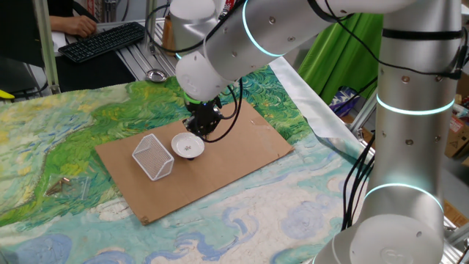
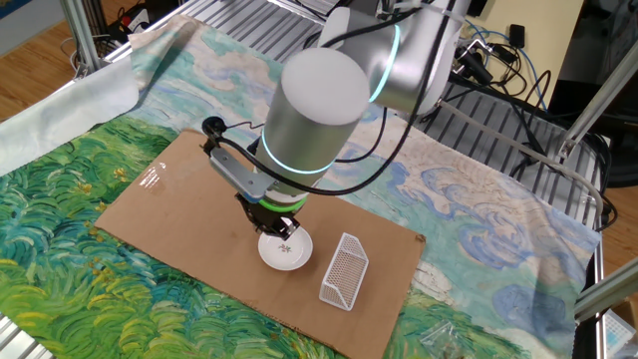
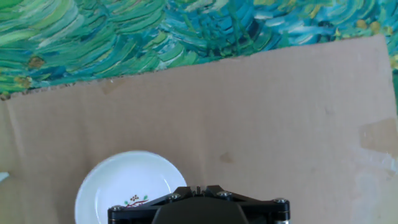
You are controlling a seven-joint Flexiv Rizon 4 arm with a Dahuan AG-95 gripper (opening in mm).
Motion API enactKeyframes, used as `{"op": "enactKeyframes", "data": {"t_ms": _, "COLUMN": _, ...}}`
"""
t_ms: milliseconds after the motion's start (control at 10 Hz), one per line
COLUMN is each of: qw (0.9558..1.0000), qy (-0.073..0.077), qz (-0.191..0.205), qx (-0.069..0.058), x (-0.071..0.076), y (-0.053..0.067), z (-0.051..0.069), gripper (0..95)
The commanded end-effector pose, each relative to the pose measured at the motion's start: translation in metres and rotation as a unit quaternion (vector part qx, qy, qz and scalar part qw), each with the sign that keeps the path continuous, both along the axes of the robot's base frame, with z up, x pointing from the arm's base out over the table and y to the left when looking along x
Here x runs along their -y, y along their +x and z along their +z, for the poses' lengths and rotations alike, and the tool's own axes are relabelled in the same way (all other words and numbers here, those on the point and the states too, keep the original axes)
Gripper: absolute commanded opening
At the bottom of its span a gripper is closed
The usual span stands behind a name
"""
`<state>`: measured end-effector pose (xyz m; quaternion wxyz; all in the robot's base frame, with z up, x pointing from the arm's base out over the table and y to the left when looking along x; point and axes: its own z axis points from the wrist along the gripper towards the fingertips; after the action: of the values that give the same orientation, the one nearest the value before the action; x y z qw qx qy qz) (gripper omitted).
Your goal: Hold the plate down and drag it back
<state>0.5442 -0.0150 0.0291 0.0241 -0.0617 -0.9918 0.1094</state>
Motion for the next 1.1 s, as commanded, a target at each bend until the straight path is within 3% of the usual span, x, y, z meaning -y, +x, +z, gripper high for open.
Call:
{"op": "enactKeyframes", "data": {"t_ms": 100, "qw": 0.9999, "qy": 0.010, "qz": -0.006, "qx": -0.002, "x": -0.002, "y": -0.002, "z": 0.007, "gripper": 0.0}}
{"op": "enactKeyframes", "data": {"t_ms": 300, "qw": 0.9993, "qy": 0.028, "qz": -0.025, "qx": -0.003, "x": -0.011, "y": -0.006, "z": 0.012, "gripper": 0.0}}
{"op": "enactKeyframes", "data": {"t_ms": 500, "qw": 0.9967, "qy": 0.058, "qz": -0.057, "qx": 0.004, "x": -0.024, "y": -0.007, "z": 0.009, "gripper": 0.0}}
{"op": "enactKeyframes", "data": {"t_ms": 1100, "qw": 0.9942, "qy": 0.077, "qz": -0.074, "qx": 0.007, "x": -0.036, "y": -0.007, "z": -0.005, "gripper": 0.0}}
